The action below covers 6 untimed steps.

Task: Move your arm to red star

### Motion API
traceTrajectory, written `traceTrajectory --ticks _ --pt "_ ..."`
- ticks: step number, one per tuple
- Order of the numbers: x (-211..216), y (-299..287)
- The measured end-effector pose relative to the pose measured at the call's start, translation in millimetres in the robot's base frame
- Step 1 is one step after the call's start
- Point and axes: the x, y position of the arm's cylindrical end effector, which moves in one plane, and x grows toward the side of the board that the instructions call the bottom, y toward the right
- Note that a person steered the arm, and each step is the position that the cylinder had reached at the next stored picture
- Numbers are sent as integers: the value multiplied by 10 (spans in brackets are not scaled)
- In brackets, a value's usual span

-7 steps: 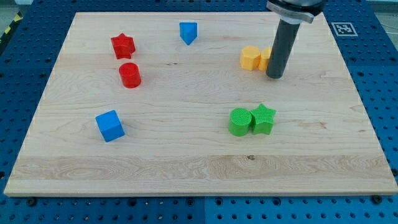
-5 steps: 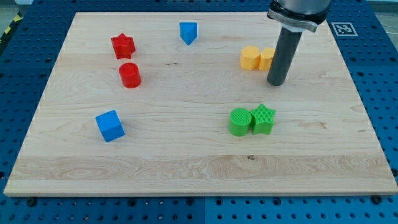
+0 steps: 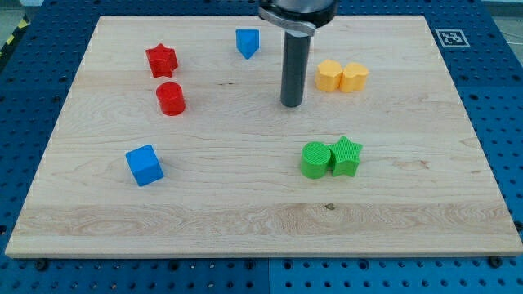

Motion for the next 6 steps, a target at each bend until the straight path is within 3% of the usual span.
traceTrajectory --ticks 4,6 --pt "-205 -774" --pt "-211 -785"
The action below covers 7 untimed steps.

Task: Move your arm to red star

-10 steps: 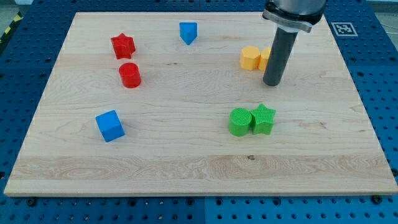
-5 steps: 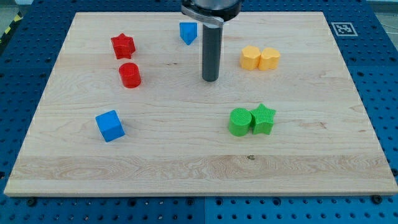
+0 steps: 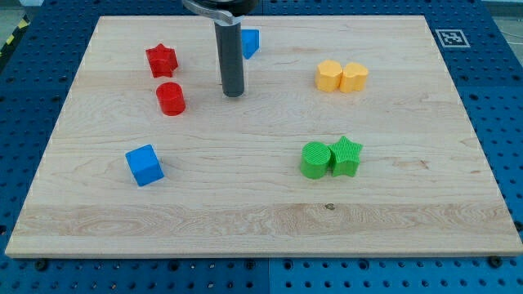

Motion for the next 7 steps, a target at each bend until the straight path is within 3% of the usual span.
traceTrajectory --ticks 5,7 --pt "-256 -1363" --pt "-87 -1494"
